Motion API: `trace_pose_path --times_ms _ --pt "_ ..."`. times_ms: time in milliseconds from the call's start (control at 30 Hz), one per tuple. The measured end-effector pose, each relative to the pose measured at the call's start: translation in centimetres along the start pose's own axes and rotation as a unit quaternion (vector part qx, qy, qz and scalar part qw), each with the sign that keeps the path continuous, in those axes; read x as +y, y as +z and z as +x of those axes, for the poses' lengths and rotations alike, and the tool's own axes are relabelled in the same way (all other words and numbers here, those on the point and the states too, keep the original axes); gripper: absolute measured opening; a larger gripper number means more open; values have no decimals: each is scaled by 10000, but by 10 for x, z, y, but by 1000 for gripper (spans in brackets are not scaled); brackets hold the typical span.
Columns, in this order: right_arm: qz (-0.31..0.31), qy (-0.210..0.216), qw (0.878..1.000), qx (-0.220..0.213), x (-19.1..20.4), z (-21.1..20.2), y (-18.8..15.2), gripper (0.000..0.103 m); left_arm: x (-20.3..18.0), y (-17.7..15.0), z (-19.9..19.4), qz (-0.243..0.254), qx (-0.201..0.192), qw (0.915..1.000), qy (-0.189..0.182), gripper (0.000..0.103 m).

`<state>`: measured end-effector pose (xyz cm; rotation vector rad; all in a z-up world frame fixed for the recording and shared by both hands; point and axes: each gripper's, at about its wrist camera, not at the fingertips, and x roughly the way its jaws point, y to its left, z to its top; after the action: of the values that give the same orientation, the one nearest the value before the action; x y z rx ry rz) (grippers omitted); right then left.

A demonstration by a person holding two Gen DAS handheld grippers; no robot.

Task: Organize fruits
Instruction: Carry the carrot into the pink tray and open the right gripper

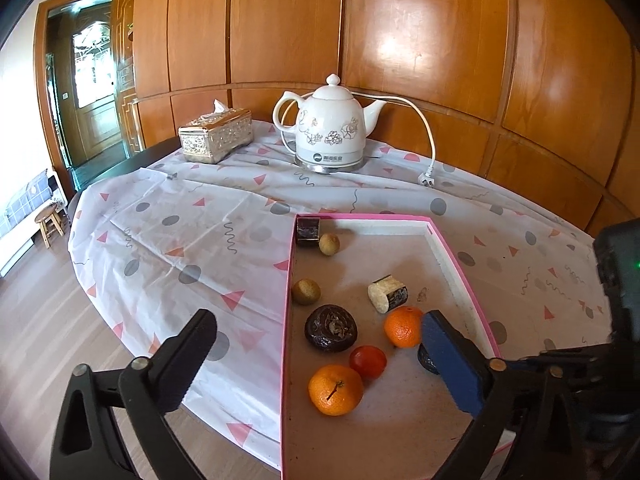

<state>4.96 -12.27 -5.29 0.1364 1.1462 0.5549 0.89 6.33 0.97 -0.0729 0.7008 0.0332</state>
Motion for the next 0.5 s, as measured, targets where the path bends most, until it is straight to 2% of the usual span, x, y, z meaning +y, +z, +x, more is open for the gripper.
trace_pose_path --times_ms 167,500 --pt "-75 -307 9995 26 2 13 7 24 8 3 -1 -130 -84 9999 38 103" --pt "-328 -503 9981 -138 4 6 2 28 15 4 1 -283 -104 9995 -62 103"
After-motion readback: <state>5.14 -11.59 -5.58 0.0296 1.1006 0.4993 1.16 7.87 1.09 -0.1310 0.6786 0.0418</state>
